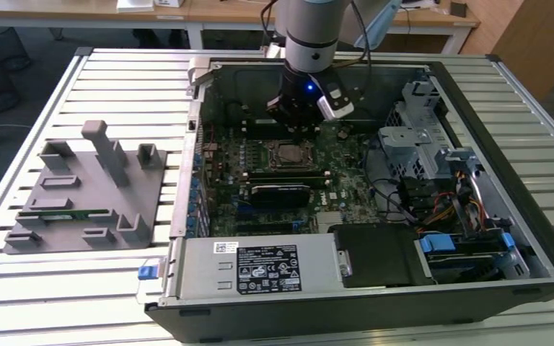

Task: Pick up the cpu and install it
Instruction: 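Install the first cpu locking lever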

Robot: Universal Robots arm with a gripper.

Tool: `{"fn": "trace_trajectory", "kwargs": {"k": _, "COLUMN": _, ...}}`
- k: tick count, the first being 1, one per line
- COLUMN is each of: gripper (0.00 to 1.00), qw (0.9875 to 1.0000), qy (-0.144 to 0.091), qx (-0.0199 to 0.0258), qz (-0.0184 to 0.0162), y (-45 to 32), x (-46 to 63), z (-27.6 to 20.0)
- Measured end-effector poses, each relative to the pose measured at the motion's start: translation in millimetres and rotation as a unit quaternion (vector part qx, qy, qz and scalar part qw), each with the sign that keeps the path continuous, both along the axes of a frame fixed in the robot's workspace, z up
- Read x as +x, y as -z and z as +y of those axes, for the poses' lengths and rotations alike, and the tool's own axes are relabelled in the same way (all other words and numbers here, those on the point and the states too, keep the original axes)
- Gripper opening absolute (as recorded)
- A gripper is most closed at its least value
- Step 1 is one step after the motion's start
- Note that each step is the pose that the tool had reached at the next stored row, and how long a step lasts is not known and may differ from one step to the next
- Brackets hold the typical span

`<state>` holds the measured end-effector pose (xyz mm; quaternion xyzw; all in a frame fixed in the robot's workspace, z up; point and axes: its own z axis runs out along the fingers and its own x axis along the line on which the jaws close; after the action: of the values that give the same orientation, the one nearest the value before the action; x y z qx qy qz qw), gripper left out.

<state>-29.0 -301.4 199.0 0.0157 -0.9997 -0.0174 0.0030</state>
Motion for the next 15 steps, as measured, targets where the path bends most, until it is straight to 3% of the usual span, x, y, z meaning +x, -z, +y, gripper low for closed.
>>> {"fn": "trace_trajectory", "kwargs": {"k": 10, "gripper": 0.11, "qw": 1.0000, "qy": 0.000, "qx": -0.0063, "qz": 0.0003, "y": 3.2, "x": 1.0, "z": -0.2}}
{"fn": "trace_trajectory", "kwargs": {"k": 15, "gripper": 0.11, "qw": 1.0000, "qy": 0.000, "qx": -0.0056, "qz": -0.0002, "y": 1.8, "x": 1.2, "z": 0.1}}
